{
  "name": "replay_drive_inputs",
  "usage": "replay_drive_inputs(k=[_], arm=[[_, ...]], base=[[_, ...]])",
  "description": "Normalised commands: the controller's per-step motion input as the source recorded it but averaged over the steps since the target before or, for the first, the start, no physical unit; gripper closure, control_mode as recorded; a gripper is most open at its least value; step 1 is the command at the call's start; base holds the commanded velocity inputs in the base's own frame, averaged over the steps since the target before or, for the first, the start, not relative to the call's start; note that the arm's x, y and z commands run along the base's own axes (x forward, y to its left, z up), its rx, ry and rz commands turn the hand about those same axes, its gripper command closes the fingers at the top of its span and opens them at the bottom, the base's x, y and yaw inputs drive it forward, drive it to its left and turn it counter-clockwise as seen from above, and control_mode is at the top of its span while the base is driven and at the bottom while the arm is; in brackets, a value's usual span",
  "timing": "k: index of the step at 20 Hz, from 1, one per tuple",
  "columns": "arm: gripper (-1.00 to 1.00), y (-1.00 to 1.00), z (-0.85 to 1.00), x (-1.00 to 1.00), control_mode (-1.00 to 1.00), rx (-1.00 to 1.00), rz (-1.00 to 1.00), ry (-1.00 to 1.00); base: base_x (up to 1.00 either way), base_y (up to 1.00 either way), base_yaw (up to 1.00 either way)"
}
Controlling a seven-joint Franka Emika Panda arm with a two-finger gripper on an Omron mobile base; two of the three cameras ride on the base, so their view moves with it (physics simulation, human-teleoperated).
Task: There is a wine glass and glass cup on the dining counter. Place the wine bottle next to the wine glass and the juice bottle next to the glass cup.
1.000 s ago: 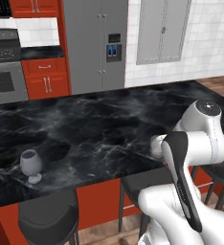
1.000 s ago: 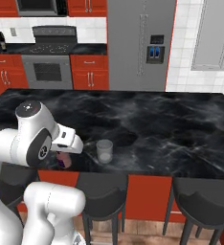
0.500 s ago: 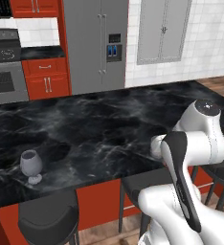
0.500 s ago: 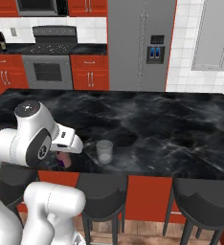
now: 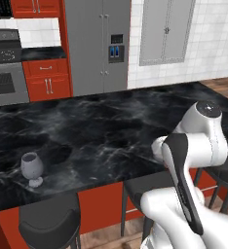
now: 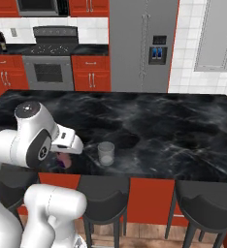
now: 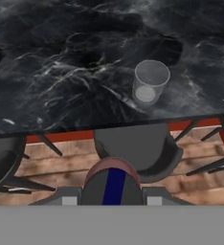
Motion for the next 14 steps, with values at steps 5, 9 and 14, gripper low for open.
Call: replay_drive_inputs(k=[5, 9, 14], arm=[[1.00, 0.42, 0.00, 0.54, -1.00, 0.00, -0.01, -0.01], [1.00, 0.33, -0.01, 0.64, -1.00, 0.00, -0.02, 0.00], [1.00, 0.03, -0.14, 0.56, -1.00, 0.00, 0.00, 0.05]], base=[[0.00, 0.00, 0.00], [0.00, 0.00, 0.00], [0.00, 0.00, 0.00]])
